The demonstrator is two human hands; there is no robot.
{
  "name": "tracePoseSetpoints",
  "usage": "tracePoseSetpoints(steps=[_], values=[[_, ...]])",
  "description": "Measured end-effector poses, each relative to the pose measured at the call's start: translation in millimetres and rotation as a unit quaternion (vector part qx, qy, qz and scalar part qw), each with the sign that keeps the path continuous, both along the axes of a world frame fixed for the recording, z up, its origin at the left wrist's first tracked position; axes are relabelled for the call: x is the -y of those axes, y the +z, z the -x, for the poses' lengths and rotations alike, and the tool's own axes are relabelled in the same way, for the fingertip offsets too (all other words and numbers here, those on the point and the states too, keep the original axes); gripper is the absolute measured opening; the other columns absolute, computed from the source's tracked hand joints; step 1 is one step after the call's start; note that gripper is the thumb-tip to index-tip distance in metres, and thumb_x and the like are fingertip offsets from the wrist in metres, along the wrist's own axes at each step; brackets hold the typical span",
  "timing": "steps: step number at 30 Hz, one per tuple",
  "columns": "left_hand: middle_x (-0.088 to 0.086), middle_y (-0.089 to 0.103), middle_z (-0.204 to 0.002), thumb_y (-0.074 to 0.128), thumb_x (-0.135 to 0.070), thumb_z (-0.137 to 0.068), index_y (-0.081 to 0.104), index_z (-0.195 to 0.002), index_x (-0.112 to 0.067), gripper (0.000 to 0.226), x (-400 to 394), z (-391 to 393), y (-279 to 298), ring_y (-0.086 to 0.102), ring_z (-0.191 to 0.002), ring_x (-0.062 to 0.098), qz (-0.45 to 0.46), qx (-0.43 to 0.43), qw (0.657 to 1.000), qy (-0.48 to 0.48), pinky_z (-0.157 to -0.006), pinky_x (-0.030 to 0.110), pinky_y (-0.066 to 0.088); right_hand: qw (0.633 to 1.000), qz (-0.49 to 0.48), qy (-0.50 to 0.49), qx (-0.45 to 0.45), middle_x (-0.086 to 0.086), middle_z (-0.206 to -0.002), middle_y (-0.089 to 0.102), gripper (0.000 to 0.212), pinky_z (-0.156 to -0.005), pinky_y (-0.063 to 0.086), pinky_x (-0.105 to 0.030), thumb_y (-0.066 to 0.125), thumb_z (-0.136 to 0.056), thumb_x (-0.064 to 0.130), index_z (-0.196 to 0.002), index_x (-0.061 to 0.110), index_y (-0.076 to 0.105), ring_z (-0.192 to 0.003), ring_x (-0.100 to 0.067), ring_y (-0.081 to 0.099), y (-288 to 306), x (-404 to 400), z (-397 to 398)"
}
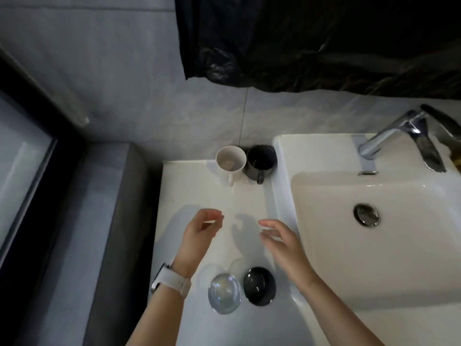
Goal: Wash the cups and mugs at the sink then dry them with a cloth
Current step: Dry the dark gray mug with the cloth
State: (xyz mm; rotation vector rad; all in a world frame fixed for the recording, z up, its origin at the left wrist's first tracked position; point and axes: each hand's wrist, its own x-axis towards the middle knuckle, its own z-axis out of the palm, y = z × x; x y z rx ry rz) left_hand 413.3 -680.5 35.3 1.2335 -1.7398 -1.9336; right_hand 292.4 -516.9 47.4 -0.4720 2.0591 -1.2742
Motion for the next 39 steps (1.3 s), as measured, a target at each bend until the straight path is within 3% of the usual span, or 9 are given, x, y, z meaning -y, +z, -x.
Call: tracePoseSetpoints(steps=[5, 10, 13, 17, 21, 24, 27, 32, 39], values=[[-0.019, 0.053, -0.127, 0.076, -0.011, -0.082, 0.051, -0.118, -0.038, 0.052, -65, -87, -9, 0.050, -0.116, -0.002, 0.088, 0.064, 0.988, -0.109, -0.093, 0.019, 0.042, 0.967, -0.043, 0.161, -0.193, 0.025, -0.132, 0.043, 0.045, -0.101, 0.034, -0.012, 0.064, -0.079, 0.041, -0.122, 0.037, 0.052, -0.126, 0.008, 0.038, -14, -77, -45], [-0.029, 0.033, -0.137, 0.084, -0.020, -0.074, 0.027, -0.134, -0.048, 0.088, -103, -115, -40, 0.034, -0.130, -0.006, 0.122, 0.061, 0.981, -0.137, -0.103, 0.012, 0.028, 0.963, -0.096, 0.178, -0.176, 0.023, -0.144, 0.023, 0.089, -0.104, 0.019, -0.004, 0.073, -0.078, 0.040, -0.148, 0.033, 0.018, -0.134, 0.007, 0.024, -36, -96, -69], [-0.032, 0.034, -0.134, 0.085, -0.028, -0.073, 0.028, -0.132, -0.050, 0.085, -108, -109, -42, 0.036, -0.127, -0.007, 0.170, 0.073, 0.976, -0.119, -0.096, 0.000, 0.028, 0.972, -0.100, 0.147, -0.154, 0.021, -0.139, 0.031, 0.090, -0.105, 0.032, -0.016, 0.074, -0.079, 0.037, -0.149, 0.029, 0.019, -0.129, 0.003, 0.035, -44, -91, -70], [-0.036, 0.042, -0.125, 0.086, -0.043, -0.067, 0.036, -0.129, -0.050, 0.080, -101, -105, -47, 0.047, -0.117, -0.001, 0.220, 0.095, 0.965, -0.103, -0.091, 0.014, 0.045, 0.976, -0.101, 0.125, -0.149, 0.017, -0.127, 0.045, 0.081, -0.094, 0.048, -0.021, 0.079, -0.075, 0.034, -0.143, 0.024, 0.037, -0.110, -0.005, 0.054, -49, -79, -69], [-0.026, 0.048, -0.122, 0.088, -0.040, -0.066, 0.049, -0.135, -0.033, 0.080, -85, -103, -50, 0.056, -0.108, 0.006, 0.230, 0.095, 0.967, -0.055, -0.085, 0.012, 0.050, 0.972, -0.102, 0.129, -0.170, 0.016, -0.119, 0.050, 0.076, -0.091, 0.051, -0.021, 0.080, -0.071, 0.038, -0.136, 0.021, 0.045, -0.099, -0.007, 0.062, -49, -58, -63], [-0.019, 0.053, -0.119, 0.090, -0.033, -0.065, 0.048, -0.130, -0.036, 0.077, -57, -97, -49, 0.060, -0.103, 0.007, 0.222, 0.088, 0.971, -0.001, -0.080, 0.008, 0.050, 0.966, -0.101, 0.123, -0.201, 0.014, -0.110, 0.052, 0.076, -0.084, 0.052, -0.024, 0.075, -0.068, 0.050, -0.132, 0.019, 0.049, -0.092, -0.010, 0.063, -48, -28, -54], [-0.004, 0.059, -0.121, 0.090, -0.028, -0.065, 0.054, -0.133, -0.018, 0.077, -17, -83, -44, 0.061, -0.102, 0.009, 0.221, 0.082, 0.971, 0.044, -0.076, 0.006, 0.050, 0.958, -0.099, 0.119, -0.241, 0.011, -0.103, 0.057, 0.074, -0.076, 0.053, -0.024, 0.067, -0.064, 0.062, -0.123, 0.020, 0.054, -0.088, -0.012, 0.064, -49, 14, -38], [-0.004, 0.058, -0.123, 0.088, -0.032, -0.067, 0.054, -0.134, -0.015, 0.077, 51, -49, -39, 0.058, -0.103, 0.010, 0.269, 0.103, 0.956, 0.053, -0.075, 0.003, 0.044, 0.946, -0.093, 0.130, -0.280, 0.000, -0.106, 0.061, 0.075, -0.075, 0.054, -0.031, 0.067, -0.061, 0.061, -0.120, 0.016, 0.056, -0.088, -0.020, 0.067, -49, 88, -9], [0.010, 0.062, -0.124, 0.089, -0.030, -0.067, 0.056, -0.132, -0.009, 0.076, 123, -7, -49, 0.061, -0.107, 0.026, 0.297, 0.126, 0.944, 0.075, -0.081, 0.023, 0.044, 0.937, -0.077, 0.125, -0.318, -0.009, -0.113, 0.062, 0.074, -0.078, 0.052, -0.038, 0.077, -0.066, 0.053, -0.123, 0.012, 0.054, -0.097, -0.029, 0.063, -34, 196, 31]])
